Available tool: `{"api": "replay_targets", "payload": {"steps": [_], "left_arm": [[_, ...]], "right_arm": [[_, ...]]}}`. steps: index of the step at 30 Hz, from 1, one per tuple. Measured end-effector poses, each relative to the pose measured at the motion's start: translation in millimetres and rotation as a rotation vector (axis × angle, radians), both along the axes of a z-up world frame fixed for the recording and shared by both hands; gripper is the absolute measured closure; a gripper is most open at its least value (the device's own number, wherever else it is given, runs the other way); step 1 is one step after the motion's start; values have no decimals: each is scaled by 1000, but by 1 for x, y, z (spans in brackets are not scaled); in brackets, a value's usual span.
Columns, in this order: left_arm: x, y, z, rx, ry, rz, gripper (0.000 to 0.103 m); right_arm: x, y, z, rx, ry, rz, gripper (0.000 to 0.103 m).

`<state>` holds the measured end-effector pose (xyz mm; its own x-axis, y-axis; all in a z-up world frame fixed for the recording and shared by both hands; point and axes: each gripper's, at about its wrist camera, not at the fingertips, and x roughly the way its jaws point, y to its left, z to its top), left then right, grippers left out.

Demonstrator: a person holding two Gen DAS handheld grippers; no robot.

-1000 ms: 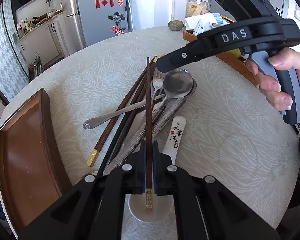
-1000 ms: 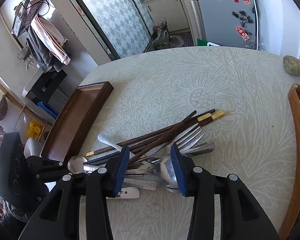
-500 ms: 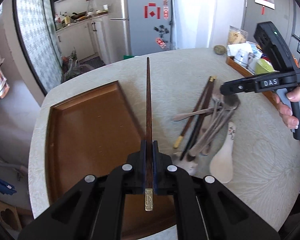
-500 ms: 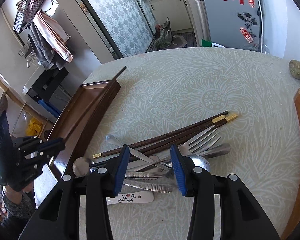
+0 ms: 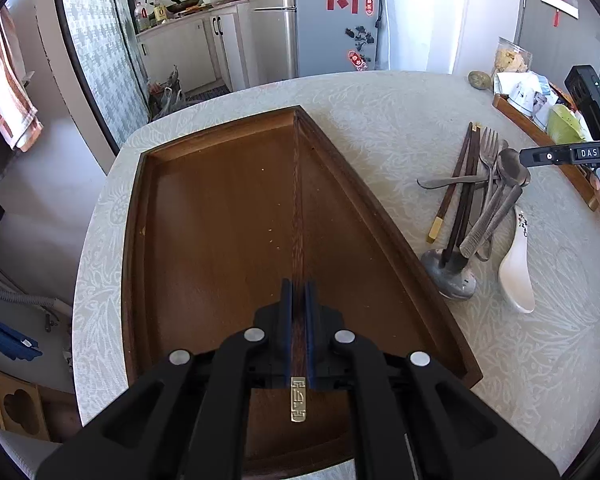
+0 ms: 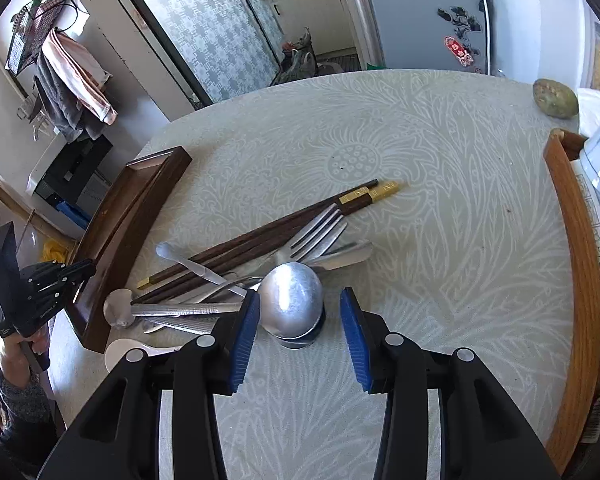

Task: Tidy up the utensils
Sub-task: 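Carry the chopstick with the left tool and release it in the wooden tray, then grasp a steel spoon with the left tool and place it in the tray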

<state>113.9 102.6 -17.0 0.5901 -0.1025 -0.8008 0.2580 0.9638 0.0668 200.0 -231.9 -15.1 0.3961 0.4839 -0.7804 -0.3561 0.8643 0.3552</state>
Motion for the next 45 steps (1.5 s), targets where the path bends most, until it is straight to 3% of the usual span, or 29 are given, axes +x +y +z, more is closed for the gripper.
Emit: {"api": "replay_targets", "payload": {"steps": [3,5,7,9,12,16,22,26,31,37,45], "left_arm": [[0,0,-3,7,5,4,95],[-1,1,1,7,-16,10,89],[-5,3,10,-5,-48,19,74],[-12,2,27,-17,-104,7,51],[-20,-11,46,-52,-149,-54,37],[-20,-46,47,-92,-149,-194,27],[-12,-120,22,-14,-136,-397,27],[0,-143,7,10,-109,-444,27],[16,-157,-3,-1,-65,-451,39],[29,-155,-4,-96,-33,-444,39],[41,-168,-1,-97,-26,-463,40]], "right_arm": [[3,3,1,6,-6,10,66],[5,6,2,-4,-12,22,72],[5,9,2,-14,-16,28,77],[4,11,1,-33,-25,33,82],[4,14,0,-70,-47,37,96],[2,17,1,-90,-74,48,97],[-3,12,14,-45,-119,68,100],[-7,11,26,23,-130,105,101],[-13,5,41,82,-151,114,102],[-11,4,35,64,-151,96,102],[-13,-9,45,121,-176,83,102]]}}
